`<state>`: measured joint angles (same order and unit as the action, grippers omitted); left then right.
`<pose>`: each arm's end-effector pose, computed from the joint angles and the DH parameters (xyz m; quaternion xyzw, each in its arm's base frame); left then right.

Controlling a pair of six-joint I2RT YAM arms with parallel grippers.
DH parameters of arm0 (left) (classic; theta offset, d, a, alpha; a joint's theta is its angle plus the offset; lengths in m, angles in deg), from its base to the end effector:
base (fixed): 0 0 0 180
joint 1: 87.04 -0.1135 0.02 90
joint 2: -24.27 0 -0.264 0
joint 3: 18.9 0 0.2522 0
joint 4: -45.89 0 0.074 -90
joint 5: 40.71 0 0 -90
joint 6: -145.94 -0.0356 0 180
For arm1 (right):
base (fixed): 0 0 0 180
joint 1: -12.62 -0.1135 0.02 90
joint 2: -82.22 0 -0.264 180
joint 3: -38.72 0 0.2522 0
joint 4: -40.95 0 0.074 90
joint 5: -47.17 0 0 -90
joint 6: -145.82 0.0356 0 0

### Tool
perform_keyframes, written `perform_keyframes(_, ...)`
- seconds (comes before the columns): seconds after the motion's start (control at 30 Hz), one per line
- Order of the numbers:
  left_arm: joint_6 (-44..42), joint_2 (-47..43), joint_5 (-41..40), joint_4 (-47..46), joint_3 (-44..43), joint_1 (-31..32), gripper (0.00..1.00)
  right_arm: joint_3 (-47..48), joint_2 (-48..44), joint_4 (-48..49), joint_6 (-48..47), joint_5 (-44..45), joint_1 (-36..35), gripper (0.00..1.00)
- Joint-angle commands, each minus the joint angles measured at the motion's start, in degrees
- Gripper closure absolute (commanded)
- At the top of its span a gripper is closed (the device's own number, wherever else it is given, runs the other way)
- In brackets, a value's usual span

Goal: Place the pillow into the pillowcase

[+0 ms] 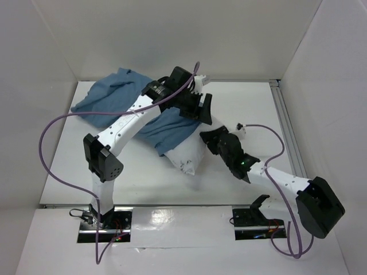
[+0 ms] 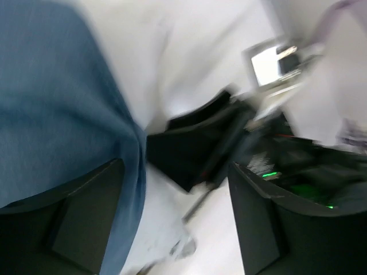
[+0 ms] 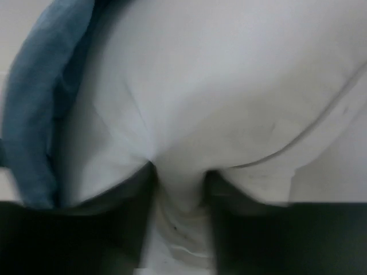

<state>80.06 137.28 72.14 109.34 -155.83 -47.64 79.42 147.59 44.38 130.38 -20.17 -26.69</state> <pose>0.3282 -0.2875 0.3908 0.2016 0.8675 -0.3723 0.2610 0.1934 0.1406 0.2095 0.3508 0.7377 0.3755 0.4380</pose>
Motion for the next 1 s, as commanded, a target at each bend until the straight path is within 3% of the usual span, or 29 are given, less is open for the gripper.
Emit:
perform_keyframes(0.0,-3.90,-7.96,-20.11,6.87,3.37,2.25,0.12,7.50,-1.11,-11.00,-14.60,-11.65,5.03,0.35)
perform_keyframes(0.03,-4.51,-9.03,-24.30,8.74,6.08,4.26,0.12,8.65,-1.81,-14.00,-16.10,-13.32,5.03,0.24)
perform_keyframes(0.07,-3.65,-10.34,-28.00,9.89,8.11,4.98,0.21,10.14,-3.99,-16.72,-19.25,-15.25,5.64,0.15)
perform_keyframes(0.13,-0.76,-16.64,-36.95,10.69,13.46,6.73,0.34,10.15,-6.99,-24.11,-20.59,-16.50,5.65,0.11)
perform_keyframes(0.23,6.62,-25.09,-44.35,6.66,26.99,9.63,0.46,10.15,-13.76,-31.23,-21.39,-17.21,5.65,0.06)
perform_keyframes(0.33,11.82,-36.70,-46.14,-1.77,42.63,11.57,0.47,10.15,-18.42,-36.16,-21.39,-17.73,5.65,0.05)
perform_keyframes(0.37,11.83,-38.81,-45.53,-4.40,49.54,11.58,0.44,10.15,-18.95,-36.70,-21.39,-18.78,5.65,0.05)
perform_keyframes(0.47,11.83,-41.38,-42.81,-11.01,57.49,11.58,0.25,10.15,-18.61,-37.23,-21.91,-22.29,6.17,0.03)
perform_keyframes(0.6,9.20,-38.14,-42.80,-15.50,59.10,11.58,0.19,10.15,-16.15,-36.71,-22.44,-23.62,6.17,0.03)
perform_keyframes(0.8,5.32,-30.76,-38.76,-19.19,57.26,9.92,0.19,10.68,-15.00,-36.70,-22.45,-23.62,6.17,0.02)
perform_keyframes(0.97,5.93,-27.15,-45.15,-16.39,54.62,9.21,0.30,10.68,-14.39,-35.56,-22.45,-25.11,6.17,0.02)
